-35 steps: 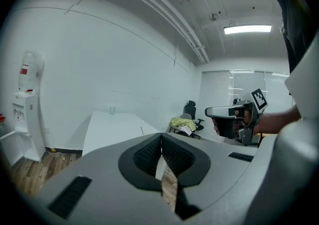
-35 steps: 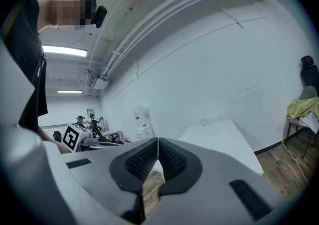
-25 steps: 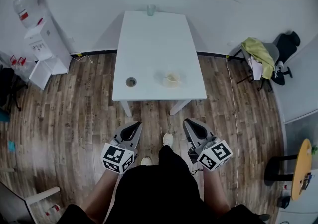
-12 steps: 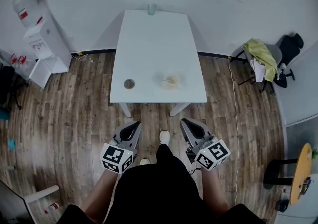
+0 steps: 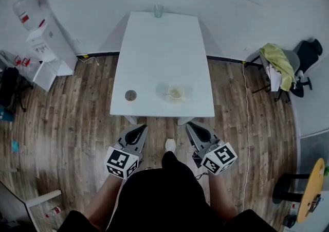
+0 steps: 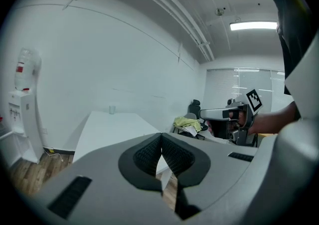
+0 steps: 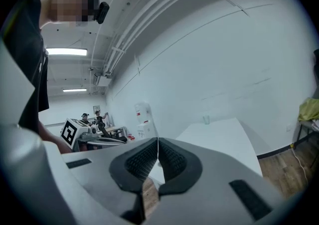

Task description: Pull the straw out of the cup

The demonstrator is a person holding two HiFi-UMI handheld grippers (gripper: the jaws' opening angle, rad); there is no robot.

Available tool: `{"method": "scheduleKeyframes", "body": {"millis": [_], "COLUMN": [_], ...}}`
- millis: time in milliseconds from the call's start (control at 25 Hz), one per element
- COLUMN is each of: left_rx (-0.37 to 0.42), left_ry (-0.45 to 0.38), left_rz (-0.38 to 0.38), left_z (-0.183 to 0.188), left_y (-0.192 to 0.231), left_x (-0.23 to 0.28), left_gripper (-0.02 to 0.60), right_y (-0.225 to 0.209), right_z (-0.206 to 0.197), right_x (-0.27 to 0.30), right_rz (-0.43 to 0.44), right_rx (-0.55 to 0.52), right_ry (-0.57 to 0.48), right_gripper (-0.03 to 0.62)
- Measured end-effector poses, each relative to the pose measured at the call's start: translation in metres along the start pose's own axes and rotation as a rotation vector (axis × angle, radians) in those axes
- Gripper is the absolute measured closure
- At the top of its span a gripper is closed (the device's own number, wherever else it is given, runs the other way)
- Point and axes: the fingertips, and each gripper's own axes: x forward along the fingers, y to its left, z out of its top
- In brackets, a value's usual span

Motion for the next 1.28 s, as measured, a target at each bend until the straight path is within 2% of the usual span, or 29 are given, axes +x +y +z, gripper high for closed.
{"method": "scheduleKeyframes", "body": {"millis": [280,640,840,1280], "left_rx": [-0.003,-0.025,-0.066,-0.040], "left_ry": [0.010,0.041,0.046,0.046], "left_rz": [0.047,0.147,0.193,0.263], "left_z": [0.013,0.013,0.010,0.020], "left_y": [0.008,0.021,0.024,0.025], "left_x": [0.041,0.079,0.096,0.125], "left_gripper": [0.566,0.566,0.566,0.566], "right_y": [-0.041,-0.084,-0.099,-0.118], "right_z": [0.003,-0.011,-0.020,-0.026], "right_x": [0.026,0.058,0.071,0.092], "right_rz": [0.069,0.166,0.234,0.334], "right_rx": [-0.024,-0.123,-0.191,-0.239], "right_ry": [0.055,0.164,0.212,0.238], "right_gripper": [0.572,0.572,0.572,0.572]}}
